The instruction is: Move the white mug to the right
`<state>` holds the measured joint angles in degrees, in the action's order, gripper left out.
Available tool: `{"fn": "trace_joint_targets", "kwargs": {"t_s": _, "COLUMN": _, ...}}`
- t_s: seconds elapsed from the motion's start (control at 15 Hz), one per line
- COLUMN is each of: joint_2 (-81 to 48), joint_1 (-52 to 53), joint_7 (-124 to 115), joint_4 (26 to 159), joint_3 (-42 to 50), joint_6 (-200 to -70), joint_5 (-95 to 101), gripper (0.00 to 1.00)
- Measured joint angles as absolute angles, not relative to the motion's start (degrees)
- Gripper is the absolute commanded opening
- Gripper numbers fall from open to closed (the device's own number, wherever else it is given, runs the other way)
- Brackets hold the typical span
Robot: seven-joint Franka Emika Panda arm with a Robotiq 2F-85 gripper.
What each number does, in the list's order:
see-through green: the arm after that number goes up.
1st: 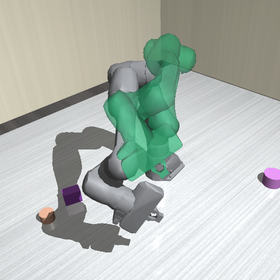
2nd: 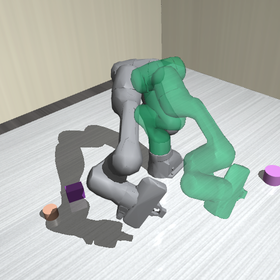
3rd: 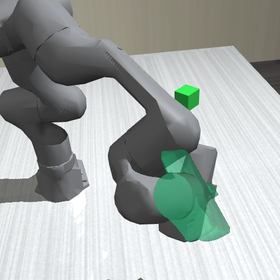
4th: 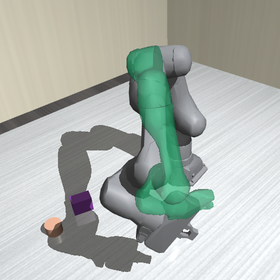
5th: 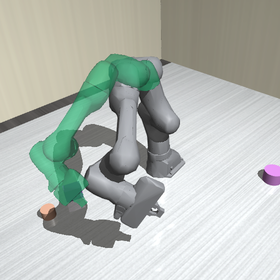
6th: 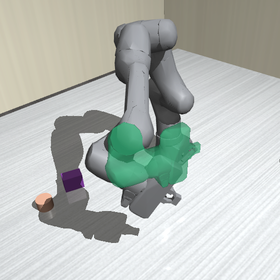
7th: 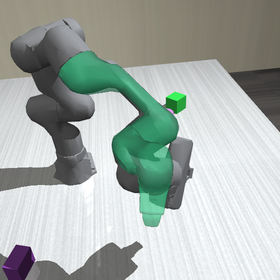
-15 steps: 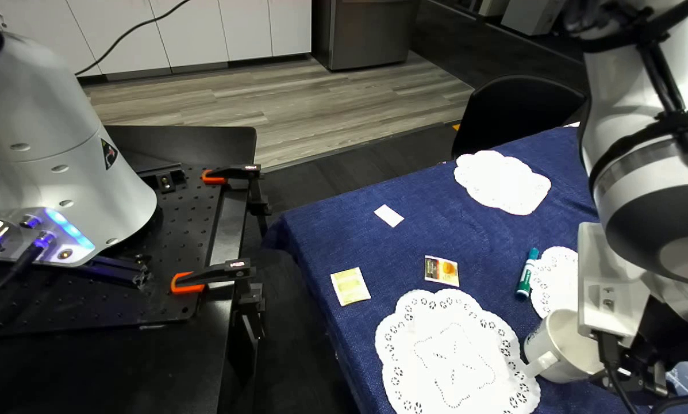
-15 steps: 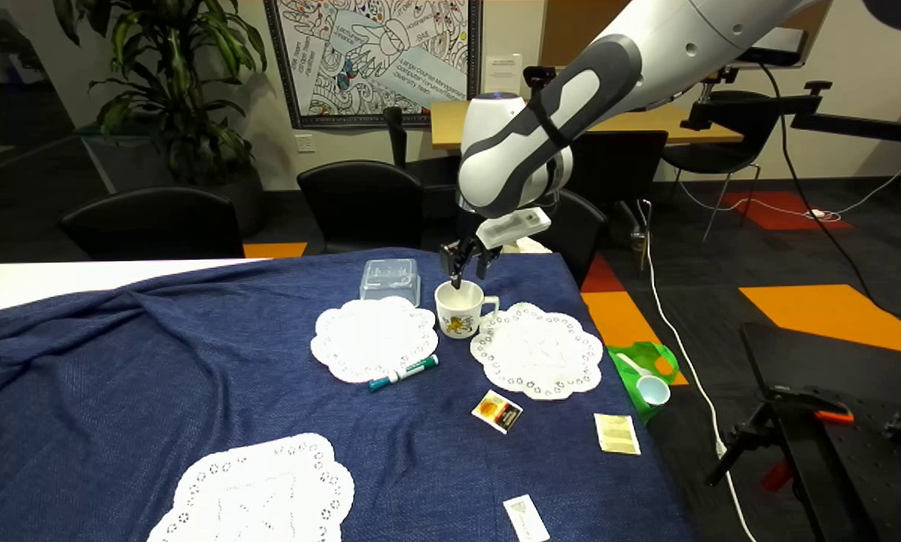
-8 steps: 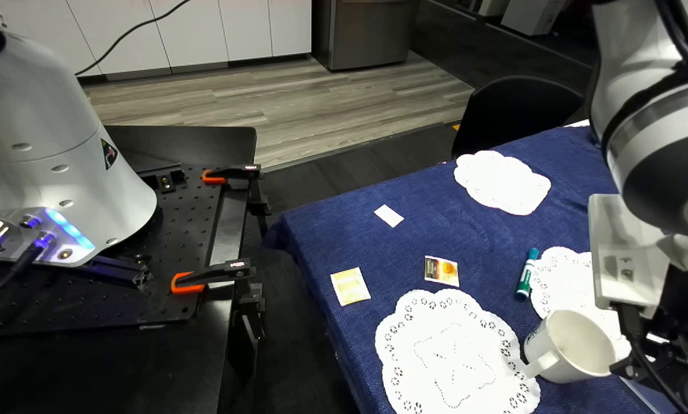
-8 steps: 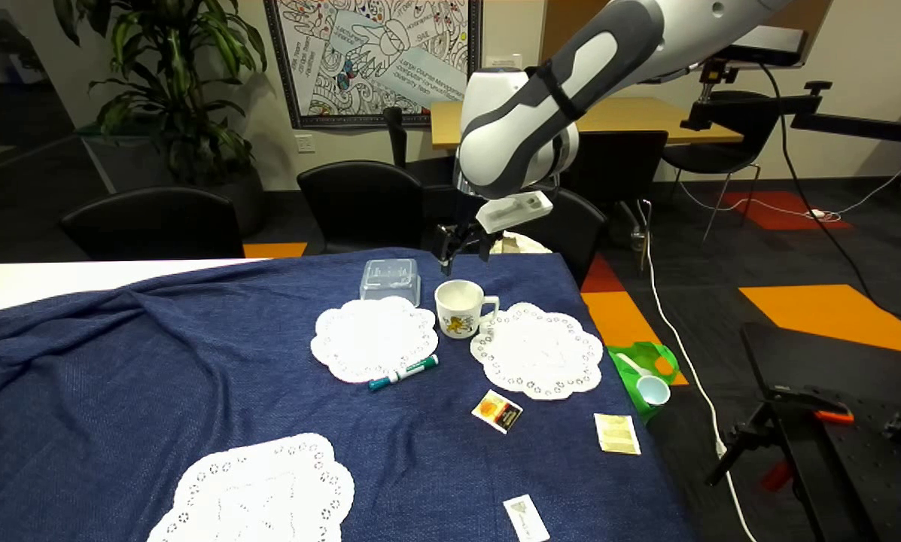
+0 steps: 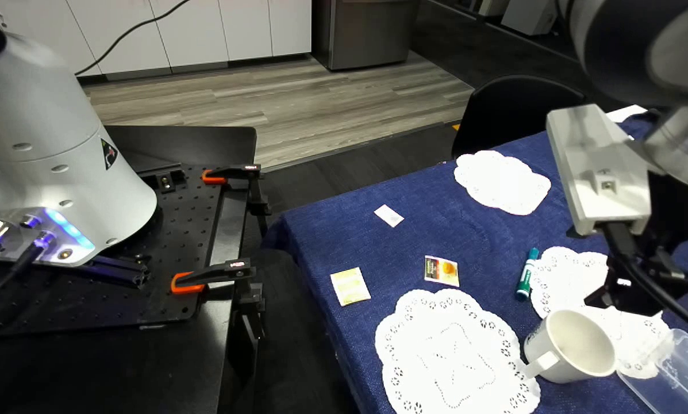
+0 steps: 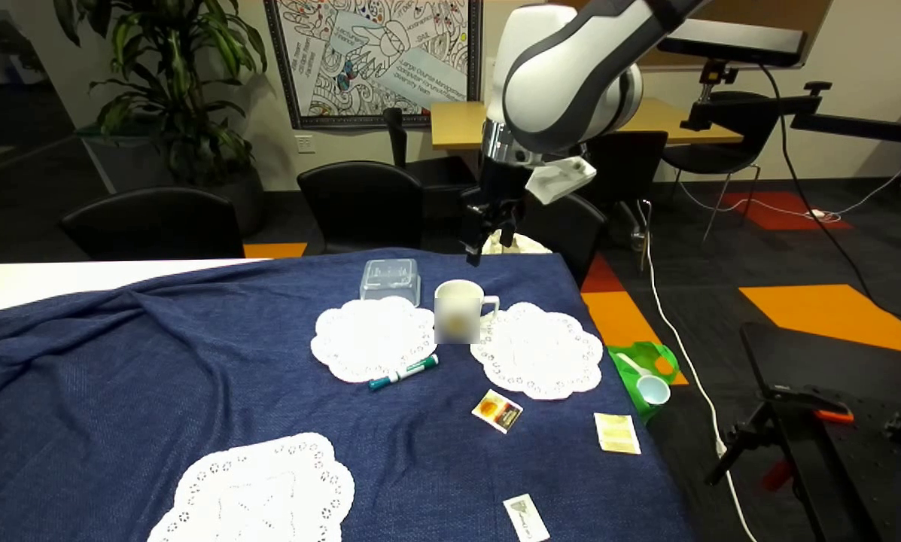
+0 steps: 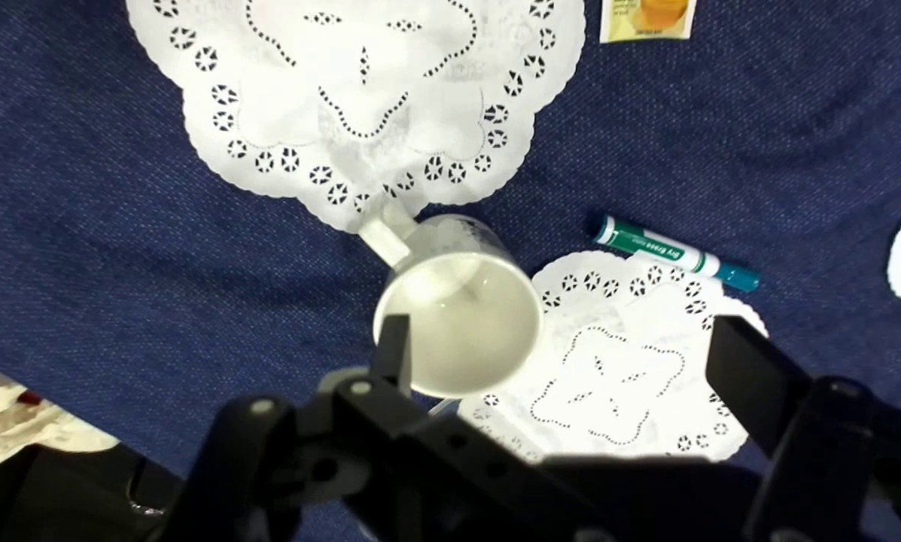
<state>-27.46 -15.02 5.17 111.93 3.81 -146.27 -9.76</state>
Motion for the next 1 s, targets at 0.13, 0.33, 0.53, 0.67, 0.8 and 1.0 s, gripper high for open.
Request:
{"fn": "trace_joint_targets", "kwargs": {"t_s": 0.13, "joint_2": -23.0, "joint_1": -14.7, "joint_7": 9.0, "joint_4": 116.7, "joint_3": 3.0, "joint_6": -146.3, "joint_5": -9.5, "gripper": 1.0}}
{"fn": "trace_joint_targets", "kwargs": {"t_s": 0.33, "joint_2": -17.7, "joint_1": -13.9, "joint_7": 14.4, "joint_4": 122.5, "joint_3": 1.4, "joint_6": -146.3, "joint_5": -9.5, "gripper": 1.0}}
{"fn": "trace_joint_targets", "kwargs": {"t_s": 0.53, "joint_2": -13.7, "joint_1": -12.1, "joint_7": 17.1, "joint_4": 127.2, "joint_3": 0.2, "joint_6": -146.3, "joint_5": -9.5, "gripper": 1.0}}
{"fn": "trace_joint_targets", "kwargs": {"t_s": 0.67, "joint_2": -11.7, "joint_1": -10.3, "joint_7": 17.4, "joint_4": 129.7, "joint_3": -0.4, "joint_6": -146.3, "joint_5": -9.5, "gripper": 1.0}}
{"fn": "trace_joint_targets", "kwargs": {"t_s": 0.8, "joint_2": -10.8, "joint_1": -8.8, "joint_7": 17.3, "joint_4": 131.0, "joint_3": -0.8, "joint_6": -146.4, "joint_5": -9.7, "gripper": 1.0}}
{"fn": "trace_joint_targets", "kwargs": {"t_s": 1.0, "joint_2": -11.1, "joint_1": -8.7, "joint_7": 17.3, "joint_4": 130.9, "joint_3": -0.4, "joint_6": -146.4, "joint_5": -9.7, "gripper": 1.0}}
